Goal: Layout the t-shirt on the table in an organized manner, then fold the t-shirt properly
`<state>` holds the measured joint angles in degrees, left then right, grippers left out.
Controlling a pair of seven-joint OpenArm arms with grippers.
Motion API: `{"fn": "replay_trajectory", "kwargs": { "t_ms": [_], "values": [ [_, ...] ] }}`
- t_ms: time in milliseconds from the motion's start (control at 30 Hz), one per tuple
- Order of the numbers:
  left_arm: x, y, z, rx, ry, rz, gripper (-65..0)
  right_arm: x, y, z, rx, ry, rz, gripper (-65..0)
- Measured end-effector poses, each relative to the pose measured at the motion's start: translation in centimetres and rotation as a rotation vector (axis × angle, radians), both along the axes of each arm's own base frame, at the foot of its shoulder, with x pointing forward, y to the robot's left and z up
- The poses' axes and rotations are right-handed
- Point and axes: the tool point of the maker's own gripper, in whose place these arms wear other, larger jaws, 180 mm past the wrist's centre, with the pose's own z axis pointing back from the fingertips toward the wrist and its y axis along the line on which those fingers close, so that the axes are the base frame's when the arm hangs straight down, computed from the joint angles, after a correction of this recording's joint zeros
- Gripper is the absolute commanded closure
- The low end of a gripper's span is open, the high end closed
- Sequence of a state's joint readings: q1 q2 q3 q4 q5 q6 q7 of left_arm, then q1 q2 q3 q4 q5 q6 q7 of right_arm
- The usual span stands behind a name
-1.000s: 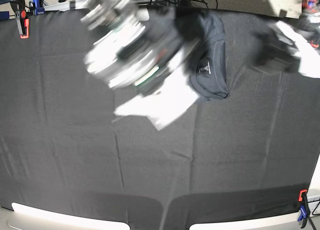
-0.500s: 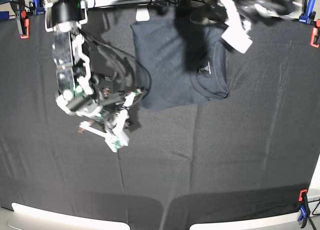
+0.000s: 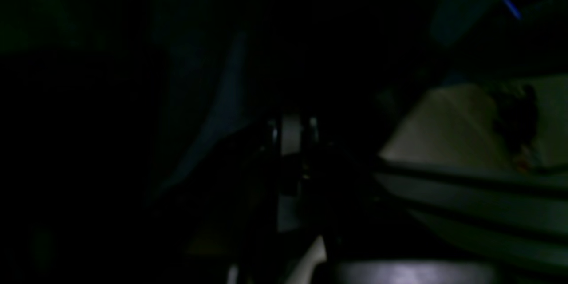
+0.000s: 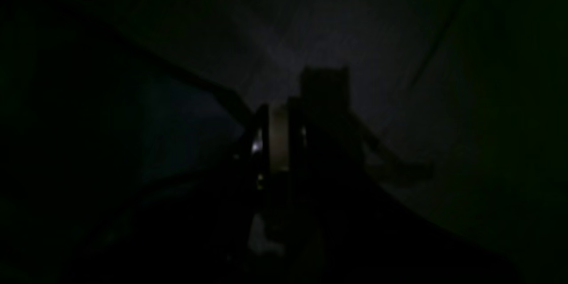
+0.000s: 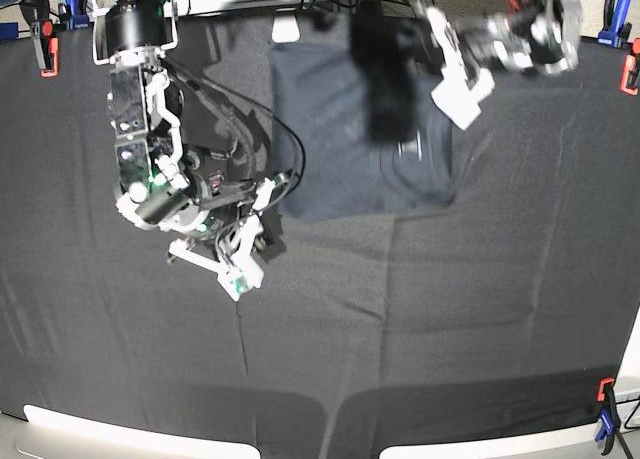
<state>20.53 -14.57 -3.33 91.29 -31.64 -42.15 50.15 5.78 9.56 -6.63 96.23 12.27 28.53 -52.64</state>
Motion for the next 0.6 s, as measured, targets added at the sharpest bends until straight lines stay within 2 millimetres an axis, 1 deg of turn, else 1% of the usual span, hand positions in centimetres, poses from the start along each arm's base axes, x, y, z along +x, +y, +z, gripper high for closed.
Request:
{"fn": "replay_trajectory", "kwargs": {
  "t_ms": [33, 200, 267, 300, 400, 500, 600],
  "values": [
    [0.8, 0.6, 0.0, 0.014, -0.027, 0.015, 0.0, -0.1, -0.1, -0.5, -0.002, 0.015, -0.003, 0.0],
    [5.7, 5.0, 0.0, 0.119, -0.124, 0.137, 0.0, -0.6, -0.5, -2.5, -0.007, 0.075, -0.013, 0.0],
    [7.2, 6.3, 0.1, 0.145, -0.151, 0.177, 0.0, -1.3, -0.8, -3.3, -0.029, 0.118, -0.009, 0.0],
    [7.8, 6.7, 0.1, 0.149, -0.159, 0.187, 0.0, -1.9, -0.6, -3.6, -0.032, 0.147, 0.01, 0.0],
    [9.8, 7.3, 0.2, 0.145, -0.189, 0.218, 0.0, -4.7, 0.2, -4.7, -0.031, 0.268, 0.11, 0.0],
    [11.8, 7.8, 0.2, 0.134, -0.212, 0.247, 0.0, -6.7, 0.7, -5.1, -0.014, 0.293, 0.141, 0.0],
    [13.9, 8.8, 0.4, 0.135, -0.236, 0.312, 0.0, -8.7, 1.6, -5.4, 0.011, 0.303, 0.15, 0.0]
  ]
}}
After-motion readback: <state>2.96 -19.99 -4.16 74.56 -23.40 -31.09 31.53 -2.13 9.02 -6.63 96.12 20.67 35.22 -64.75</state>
